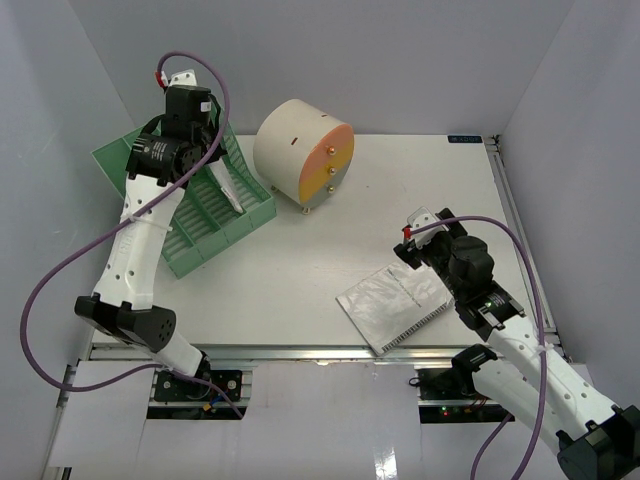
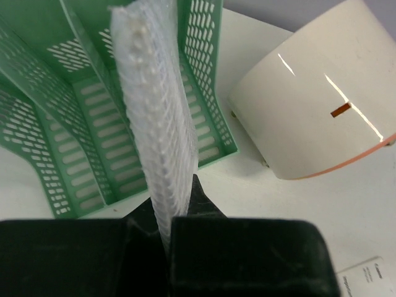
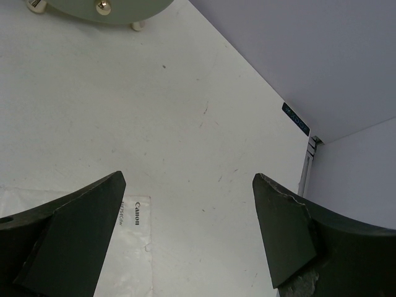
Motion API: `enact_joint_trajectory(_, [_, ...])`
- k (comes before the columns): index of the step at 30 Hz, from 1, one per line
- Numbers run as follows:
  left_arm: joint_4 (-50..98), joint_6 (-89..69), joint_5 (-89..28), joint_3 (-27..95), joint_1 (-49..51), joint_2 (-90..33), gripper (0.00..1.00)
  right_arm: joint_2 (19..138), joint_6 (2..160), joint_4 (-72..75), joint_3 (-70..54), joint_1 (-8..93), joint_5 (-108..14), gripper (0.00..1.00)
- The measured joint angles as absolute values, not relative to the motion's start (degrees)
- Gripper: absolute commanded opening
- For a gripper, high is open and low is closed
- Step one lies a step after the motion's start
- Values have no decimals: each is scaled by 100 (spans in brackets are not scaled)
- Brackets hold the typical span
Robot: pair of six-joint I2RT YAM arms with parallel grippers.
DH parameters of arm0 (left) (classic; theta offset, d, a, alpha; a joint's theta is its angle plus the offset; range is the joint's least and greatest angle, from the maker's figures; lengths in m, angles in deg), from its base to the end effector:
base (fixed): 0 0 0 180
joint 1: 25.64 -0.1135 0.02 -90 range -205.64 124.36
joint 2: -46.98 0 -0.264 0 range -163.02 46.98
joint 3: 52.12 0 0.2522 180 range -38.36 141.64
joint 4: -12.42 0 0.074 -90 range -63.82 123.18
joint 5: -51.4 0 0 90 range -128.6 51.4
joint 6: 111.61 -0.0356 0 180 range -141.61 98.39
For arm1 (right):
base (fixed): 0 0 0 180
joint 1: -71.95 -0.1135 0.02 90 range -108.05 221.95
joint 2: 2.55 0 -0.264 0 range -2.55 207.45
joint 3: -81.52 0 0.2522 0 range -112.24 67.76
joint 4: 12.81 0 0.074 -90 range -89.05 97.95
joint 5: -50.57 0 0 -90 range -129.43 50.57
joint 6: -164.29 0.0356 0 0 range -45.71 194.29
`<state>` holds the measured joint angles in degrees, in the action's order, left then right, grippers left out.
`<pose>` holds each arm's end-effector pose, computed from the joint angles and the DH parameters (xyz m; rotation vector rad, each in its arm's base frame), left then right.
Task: Organize the desk
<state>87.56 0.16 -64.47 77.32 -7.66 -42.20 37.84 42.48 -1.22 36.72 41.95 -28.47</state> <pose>0.2860 -0.0765 0.4798 -0.3206 2.0879 0.0809 0.1579 0.0834 0.2903 -0.7459 1.5246 -0.1858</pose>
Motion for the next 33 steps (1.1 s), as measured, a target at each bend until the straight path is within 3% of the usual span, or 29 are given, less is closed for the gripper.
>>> enact_joint_trajectory(10, [8829,342,-5235,7806,-1103,-4416,0,3735,4246,-217,3684,4195,-2783,90])
enact_joint_trajectory(26, [8747,609,-4670,8079,-1949,-5372,0,3713,4246,-228,3763,4195,-2770,90])
enact_joint_trajectory(27, [8746,618,-4651,8116,-1949,-5420,2,3710,4246,-229,3763,4195,-2770,90])
enact_joint_trajectory(28, [8747,630,-4633,8155,-1949,-5469,13,3706,4246,-228,3763,4193,-2770,90])
enact_joint_trajectory(33, [8713,670,-4554,8289,-1950,-5659,47,3678,4245,-230,3763,4195,-2763,90])
